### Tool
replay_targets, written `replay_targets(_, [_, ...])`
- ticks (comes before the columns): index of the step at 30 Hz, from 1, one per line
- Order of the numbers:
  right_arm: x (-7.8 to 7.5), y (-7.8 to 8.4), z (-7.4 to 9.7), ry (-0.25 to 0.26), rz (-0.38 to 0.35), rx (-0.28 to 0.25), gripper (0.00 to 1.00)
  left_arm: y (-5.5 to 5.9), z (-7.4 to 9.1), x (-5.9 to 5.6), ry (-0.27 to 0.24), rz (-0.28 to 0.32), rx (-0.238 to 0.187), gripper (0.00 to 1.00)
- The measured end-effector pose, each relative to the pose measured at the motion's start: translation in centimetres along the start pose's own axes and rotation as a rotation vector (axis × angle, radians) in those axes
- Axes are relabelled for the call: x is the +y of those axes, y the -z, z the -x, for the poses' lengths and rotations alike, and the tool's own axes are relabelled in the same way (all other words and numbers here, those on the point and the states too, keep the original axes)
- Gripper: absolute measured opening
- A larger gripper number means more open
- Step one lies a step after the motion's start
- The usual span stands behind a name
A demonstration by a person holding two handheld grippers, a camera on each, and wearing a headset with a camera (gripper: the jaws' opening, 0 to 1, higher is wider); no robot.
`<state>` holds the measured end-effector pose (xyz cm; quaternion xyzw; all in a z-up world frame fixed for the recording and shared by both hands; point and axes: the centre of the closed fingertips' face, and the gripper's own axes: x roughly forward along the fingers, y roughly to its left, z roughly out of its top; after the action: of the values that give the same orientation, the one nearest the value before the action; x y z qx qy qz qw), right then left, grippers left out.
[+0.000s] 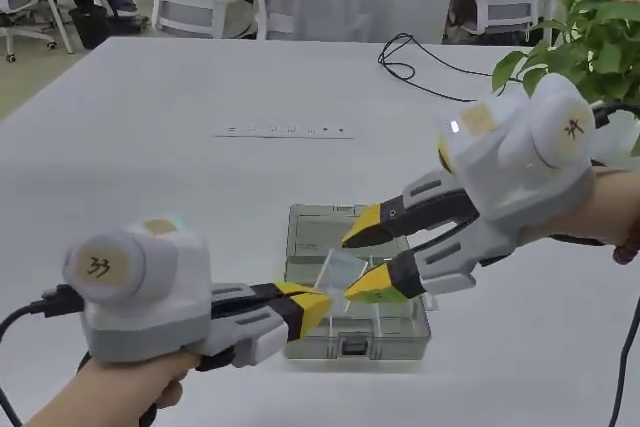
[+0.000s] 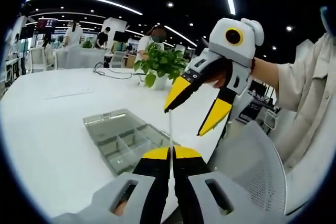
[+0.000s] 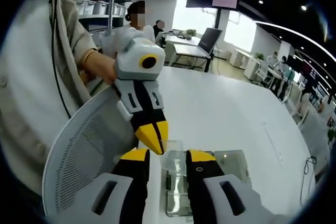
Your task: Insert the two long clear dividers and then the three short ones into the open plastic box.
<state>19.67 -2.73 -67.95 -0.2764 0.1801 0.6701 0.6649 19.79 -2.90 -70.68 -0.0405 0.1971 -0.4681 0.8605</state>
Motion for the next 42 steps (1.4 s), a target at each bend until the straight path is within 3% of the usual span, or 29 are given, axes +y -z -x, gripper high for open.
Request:
replay_targets(7, [0.6, 0.2, 0.1, -0.057, 0.0, 0.0, 0.24, -0.3, -0.2, -1.9, 0.105, -0.073, 0.001, 0.0])
replay_targets(16, [2.5, -0.2, 0.7, -0.149, -0.036, -0.011, 0.14, -0.1, -0.5, -3.4, 0.182, -0.127, 0.009, 0.0])
replay_targets(27, [3.6, 0.3, 1.2, -0.204, -0.059, 0.0, 0.08, -0.1, -0.6, -4.6, 0.242, -0.175, 0.01, 0.0])
replay_targets(42, [4.3, 0.4, 1.8, -0.256, -0.038, -0.01, 0.03, -0.5, -0.6, -5.3, 0.272, -0.195, -0.022, 0.0])
